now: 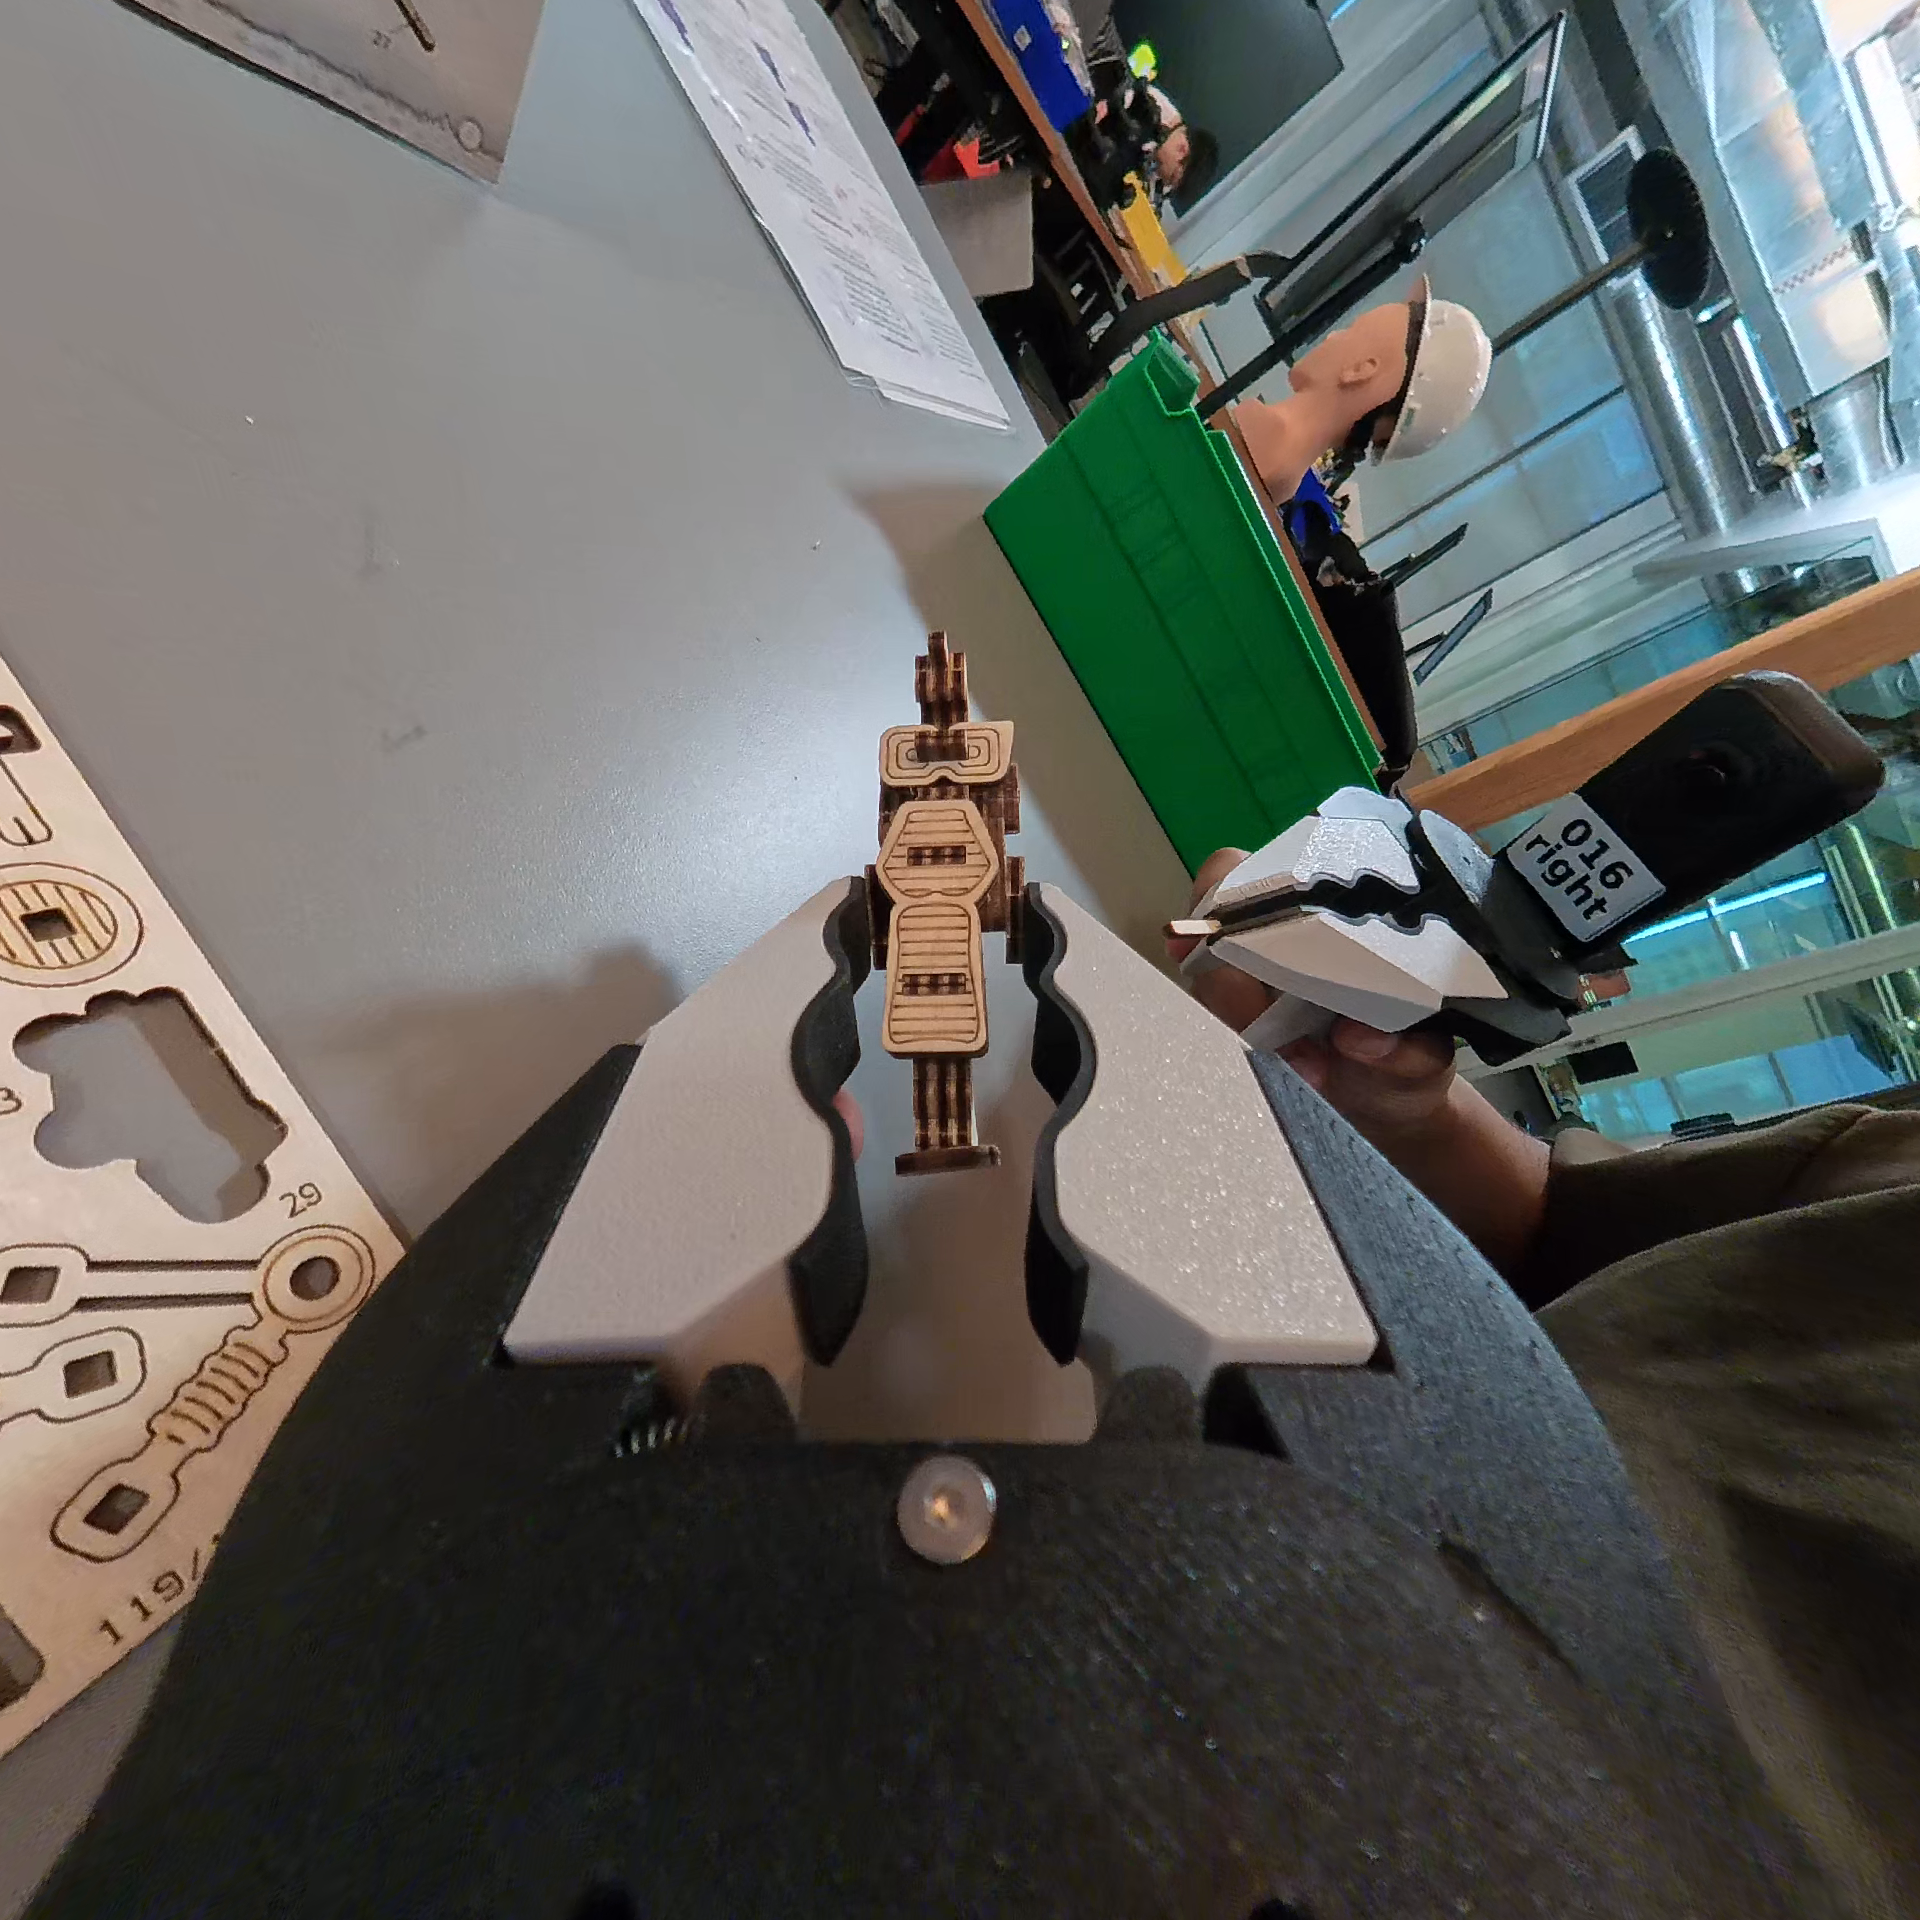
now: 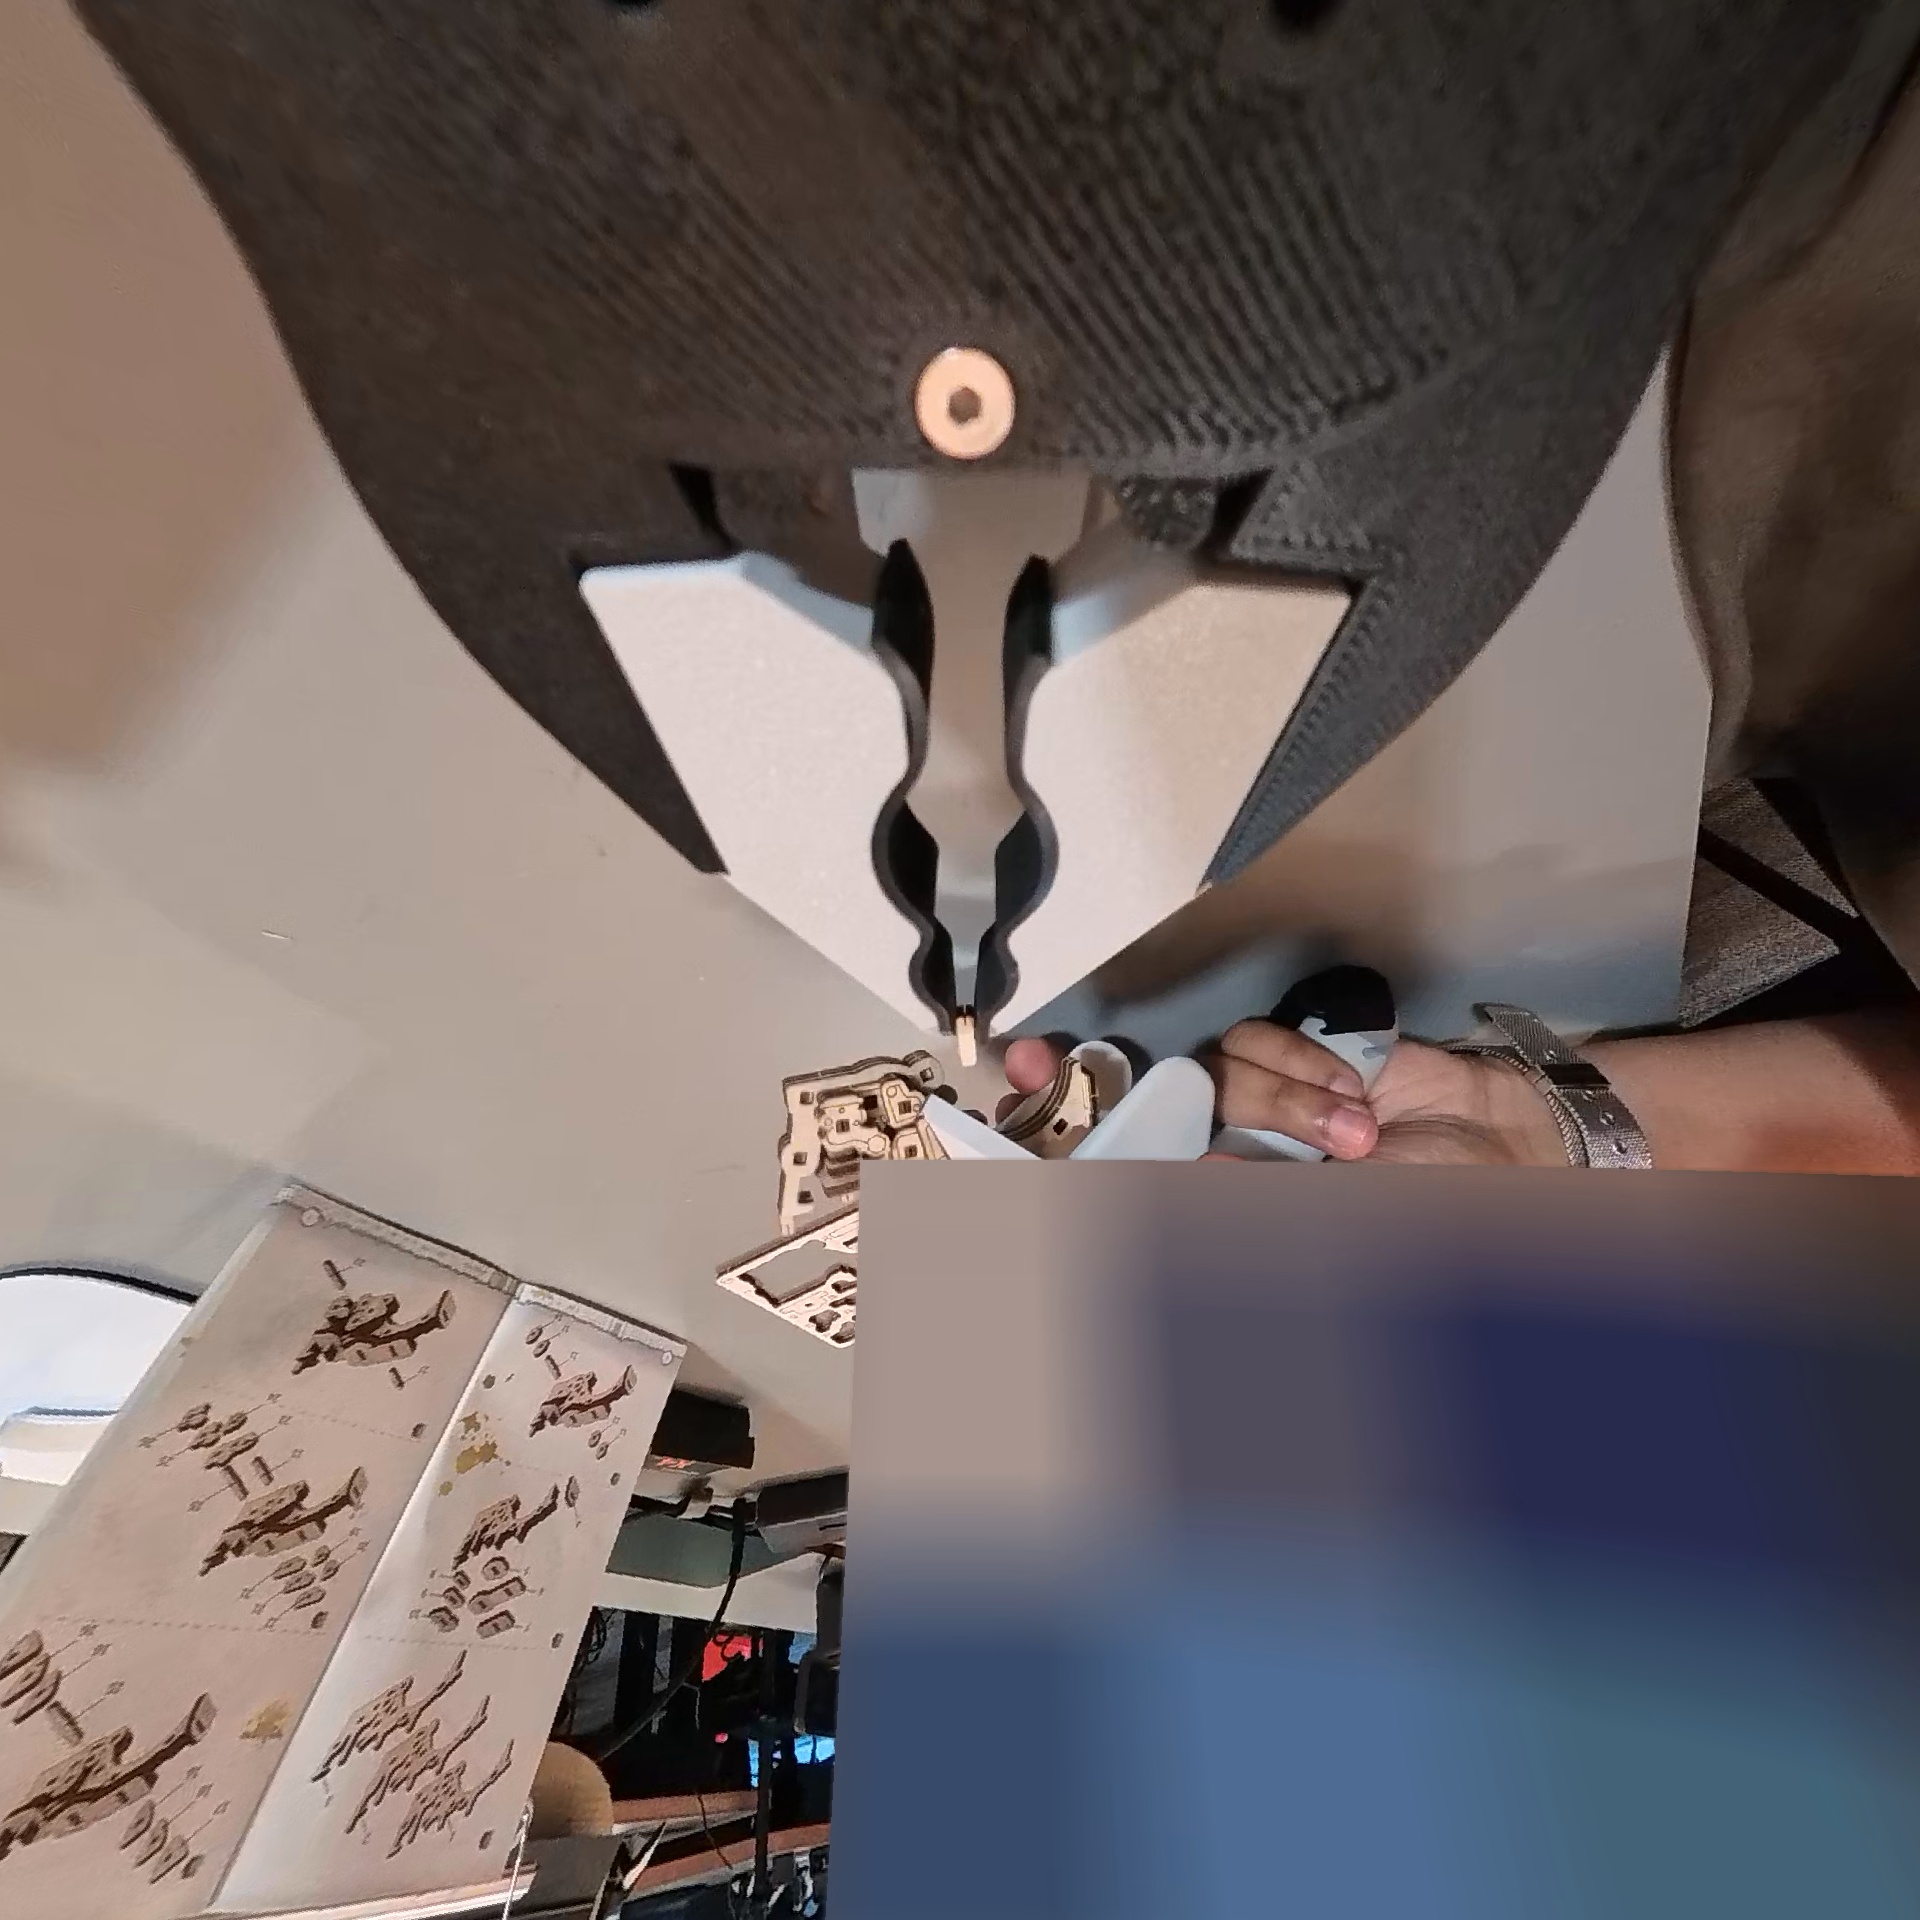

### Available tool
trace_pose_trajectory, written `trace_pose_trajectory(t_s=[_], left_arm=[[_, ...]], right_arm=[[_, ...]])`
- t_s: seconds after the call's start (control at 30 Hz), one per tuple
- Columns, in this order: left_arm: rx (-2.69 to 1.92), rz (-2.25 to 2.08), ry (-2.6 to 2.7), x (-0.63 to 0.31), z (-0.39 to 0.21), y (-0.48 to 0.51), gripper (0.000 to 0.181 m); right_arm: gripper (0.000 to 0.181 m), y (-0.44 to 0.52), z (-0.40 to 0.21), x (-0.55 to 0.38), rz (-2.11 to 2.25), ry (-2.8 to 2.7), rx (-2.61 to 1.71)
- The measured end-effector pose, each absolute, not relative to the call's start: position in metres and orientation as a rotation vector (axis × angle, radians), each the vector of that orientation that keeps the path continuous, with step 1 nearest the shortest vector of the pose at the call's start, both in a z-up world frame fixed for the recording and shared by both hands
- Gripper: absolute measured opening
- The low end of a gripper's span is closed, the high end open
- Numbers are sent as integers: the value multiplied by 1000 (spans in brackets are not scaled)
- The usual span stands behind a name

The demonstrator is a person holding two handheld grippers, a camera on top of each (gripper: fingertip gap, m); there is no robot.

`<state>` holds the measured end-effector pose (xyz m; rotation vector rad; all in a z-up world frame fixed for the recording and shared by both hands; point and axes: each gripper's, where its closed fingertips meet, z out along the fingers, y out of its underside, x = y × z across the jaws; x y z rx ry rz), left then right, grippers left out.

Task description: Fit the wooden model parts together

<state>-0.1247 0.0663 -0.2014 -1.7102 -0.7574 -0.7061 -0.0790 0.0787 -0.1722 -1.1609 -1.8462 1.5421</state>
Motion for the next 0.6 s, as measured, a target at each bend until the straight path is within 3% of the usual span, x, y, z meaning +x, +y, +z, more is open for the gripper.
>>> trace_pose_trajectory(t_s=[0.6], left_arm=[[-1629,-829,-838,-132,-200,62,25]], right_arm=[[1,78,-173,-78,1530,-1857,-1155]])
